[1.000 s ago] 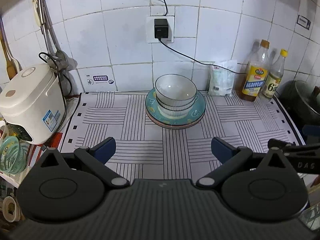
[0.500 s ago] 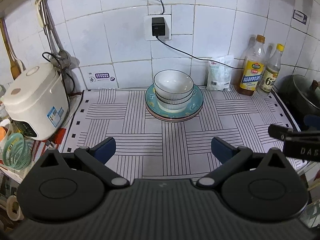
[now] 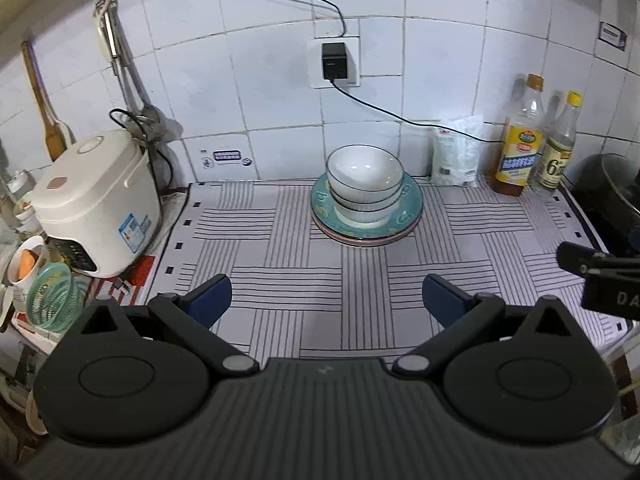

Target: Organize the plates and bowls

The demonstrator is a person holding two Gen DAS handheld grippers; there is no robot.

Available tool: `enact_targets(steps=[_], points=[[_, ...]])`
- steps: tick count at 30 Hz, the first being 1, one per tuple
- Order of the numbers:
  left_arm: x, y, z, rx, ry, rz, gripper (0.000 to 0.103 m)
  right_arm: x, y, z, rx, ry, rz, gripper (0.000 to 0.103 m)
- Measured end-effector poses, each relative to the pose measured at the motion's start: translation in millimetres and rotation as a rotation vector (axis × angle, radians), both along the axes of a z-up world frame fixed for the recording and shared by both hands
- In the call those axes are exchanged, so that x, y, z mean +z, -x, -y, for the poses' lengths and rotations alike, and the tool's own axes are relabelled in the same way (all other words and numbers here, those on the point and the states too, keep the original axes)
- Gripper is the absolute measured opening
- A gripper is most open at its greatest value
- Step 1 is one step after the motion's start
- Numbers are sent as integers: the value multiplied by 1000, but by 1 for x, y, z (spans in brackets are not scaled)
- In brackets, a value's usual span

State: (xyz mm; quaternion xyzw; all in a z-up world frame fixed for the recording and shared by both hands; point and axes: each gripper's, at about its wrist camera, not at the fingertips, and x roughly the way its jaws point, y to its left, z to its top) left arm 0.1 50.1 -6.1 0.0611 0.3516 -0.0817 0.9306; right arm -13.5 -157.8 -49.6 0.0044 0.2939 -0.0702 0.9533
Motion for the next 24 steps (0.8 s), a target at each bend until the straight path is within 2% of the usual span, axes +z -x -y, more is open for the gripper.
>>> enact_targets(steps=[4, 24], points=[[0, -1, -1, 33, 10, -3, 103, 3, 3, 1, -7, -1, 9, 102], [-3, 2, -9, 40, 40, -17, 103, -3, 9, -11, 22, 26, -9, 102]])
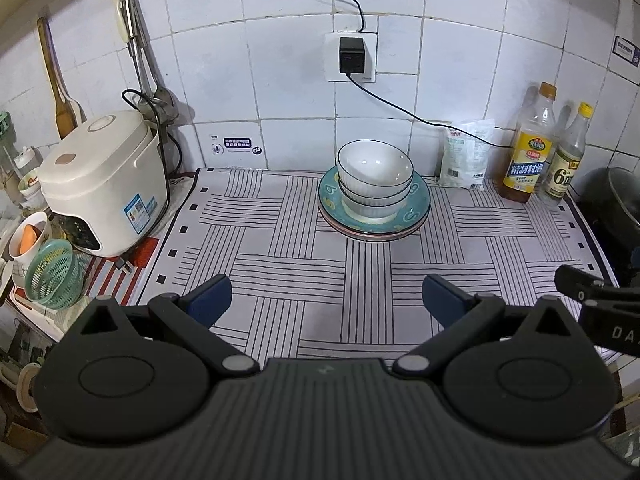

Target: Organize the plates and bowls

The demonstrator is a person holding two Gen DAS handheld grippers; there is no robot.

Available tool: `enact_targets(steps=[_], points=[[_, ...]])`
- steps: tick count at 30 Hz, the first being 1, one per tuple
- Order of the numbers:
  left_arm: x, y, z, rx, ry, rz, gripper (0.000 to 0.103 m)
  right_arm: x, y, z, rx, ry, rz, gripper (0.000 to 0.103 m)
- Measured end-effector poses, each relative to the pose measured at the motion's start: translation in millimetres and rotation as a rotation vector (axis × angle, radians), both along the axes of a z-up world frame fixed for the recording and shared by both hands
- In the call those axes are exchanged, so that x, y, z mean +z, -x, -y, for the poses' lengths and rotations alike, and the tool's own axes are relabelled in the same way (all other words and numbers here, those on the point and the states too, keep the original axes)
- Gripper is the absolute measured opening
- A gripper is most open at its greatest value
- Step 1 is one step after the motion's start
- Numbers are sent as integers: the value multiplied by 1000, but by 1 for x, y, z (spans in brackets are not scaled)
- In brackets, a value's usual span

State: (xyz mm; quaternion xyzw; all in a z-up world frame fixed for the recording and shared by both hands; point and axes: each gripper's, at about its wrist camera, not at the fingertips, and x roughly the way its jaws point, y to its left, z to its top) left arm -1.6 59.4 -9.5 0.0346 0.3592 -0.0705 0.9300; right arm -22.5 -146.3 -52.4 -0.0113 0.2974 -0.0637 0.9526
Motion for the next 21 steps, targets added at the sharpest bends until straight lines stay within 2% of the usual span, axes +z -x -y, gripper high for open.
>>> enact_targets(steps=[8, 21], points=[[-1, 1, -2, 2, 17, -5, 103, -2, -3, 4, -6, 2, -8, 102], [-4, 2, 3, -29, -2, -28, 103, -5, -3, 8, -13, -8, -18, 102]])
